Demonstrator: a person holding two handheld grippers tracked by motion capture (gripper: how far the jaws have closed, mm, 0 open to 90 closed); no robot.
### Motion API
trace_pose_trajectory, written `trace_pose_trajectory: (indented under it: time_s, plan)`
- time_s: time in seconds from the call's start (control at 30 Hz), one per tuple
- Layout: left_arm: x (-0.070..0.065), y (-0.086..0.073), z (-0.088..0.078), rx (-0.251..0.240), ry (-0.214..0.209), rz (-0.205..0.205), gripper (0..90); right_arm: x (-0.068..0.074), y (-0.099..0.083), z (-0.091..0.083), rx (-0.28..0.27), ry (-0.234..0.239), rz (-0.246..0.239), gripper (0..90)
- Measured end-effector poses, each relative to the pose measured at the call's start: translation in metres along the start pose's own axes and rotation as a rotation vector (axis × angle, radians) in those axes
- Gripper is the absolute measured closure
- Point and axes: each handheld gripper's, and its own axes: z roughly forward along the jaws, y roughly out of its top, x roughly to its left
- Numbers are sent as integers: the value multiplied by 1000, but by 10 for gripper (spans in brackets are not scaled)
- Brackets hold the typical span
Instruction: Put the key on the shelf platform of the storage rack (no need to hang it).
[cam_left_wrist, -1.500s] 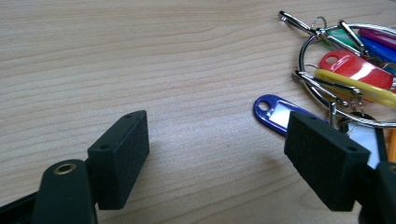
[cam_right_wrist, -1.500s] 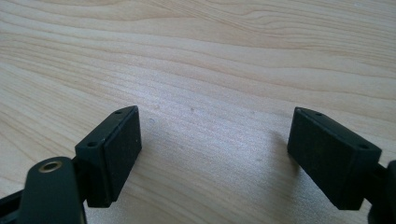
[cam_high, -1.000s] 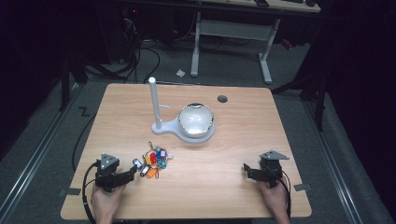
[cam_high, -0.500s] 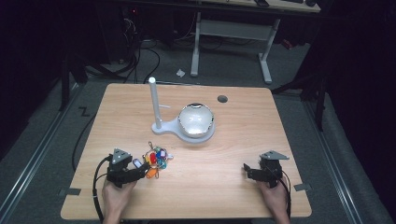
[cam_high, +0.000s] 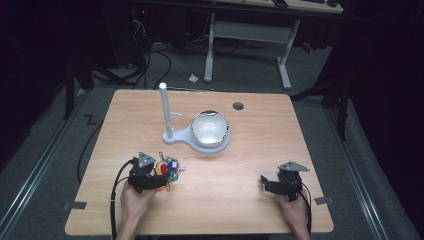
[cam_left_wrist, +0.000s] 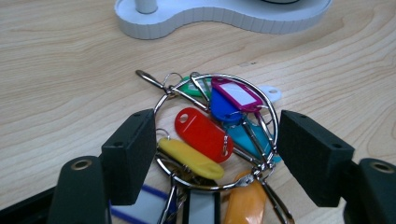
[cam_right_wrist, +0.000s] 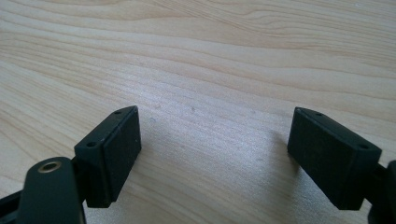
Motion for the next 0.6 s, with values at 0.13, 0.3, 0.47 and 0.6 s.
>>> trace_pose_trajectory:
  time_s: [0.13, 0.3, 0.47, 0.6]
  plan:
    - [-4, 3, 8, 25, 11, 23, 306, 0, 0, 0, 0, 0, -1, 175]
    - [-5, 6, 14, 41, 10, 19, 327, 0, 0, 0, 0, 0, -1, 175]
    - [-3, 6, 21, 59, 16, 11, 359, 0, 0, 0, 0, 0, -1, 174]
    - [-3, 5, 27, 81, 22, 14, 372, 0, 0, 0, 0, 0, -1, 175]
